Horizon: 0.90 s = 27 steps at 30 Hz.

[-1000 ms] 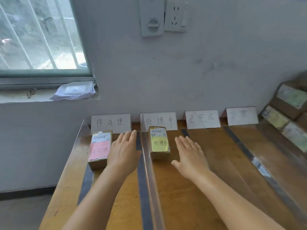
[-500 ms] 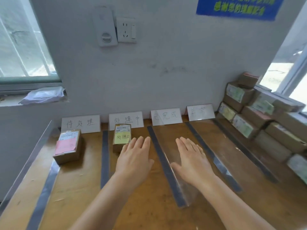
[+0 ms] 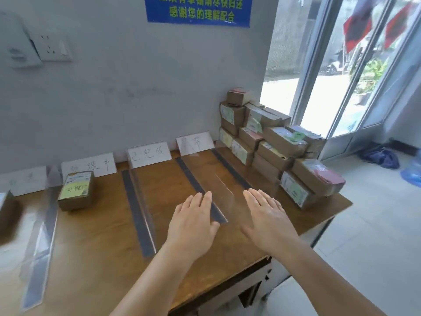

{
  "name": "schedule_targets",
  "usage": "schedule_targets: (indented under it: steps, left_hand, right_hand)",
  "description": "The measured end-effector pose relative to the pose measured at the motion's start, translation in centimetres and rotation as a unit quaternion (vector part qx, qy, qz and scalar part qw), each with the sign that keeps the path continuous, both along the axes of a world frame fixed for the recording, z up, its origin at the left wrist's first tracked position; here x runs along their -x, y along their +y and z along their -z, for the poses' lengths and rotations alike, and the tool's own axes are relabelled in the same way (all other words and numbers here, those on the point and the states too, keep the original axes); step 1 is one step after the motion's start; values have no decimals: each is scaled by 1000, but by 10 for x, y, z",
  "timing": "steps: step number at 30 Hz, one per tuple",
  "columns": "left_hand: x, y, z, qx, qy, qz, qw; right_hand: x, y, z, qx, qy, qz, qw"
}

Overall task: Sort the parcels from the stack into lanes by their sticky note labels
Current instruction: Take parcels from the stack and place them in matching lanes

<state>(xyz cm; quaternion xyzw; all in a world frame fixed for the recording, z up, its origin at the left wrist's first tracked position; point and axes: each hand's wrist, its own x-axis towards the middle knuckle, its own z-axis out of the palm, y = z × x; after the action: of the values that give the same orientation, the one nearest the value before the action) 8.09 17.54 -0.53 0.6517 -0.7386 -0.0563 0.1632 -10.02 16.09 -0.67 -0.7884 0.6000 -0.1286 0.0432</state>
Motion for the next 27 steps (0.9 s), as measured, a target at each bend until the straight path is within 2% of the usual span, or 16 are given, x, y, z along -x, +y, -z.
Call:
schedule_targets:
  steps: [12,23,27]
  left_hand:
    - [159,-46,-9,24,33,129,991]
    - [255,-170,-5,-6,84,147,986]
    - [273,-206,2,-23,64,138,988]
  right_hand:
    - [153,-7,-5,1,-31,136,990]
    - [246,-107,-5,9,-70,192,979]
    - [265,-146,-4,11,-106,192,976]
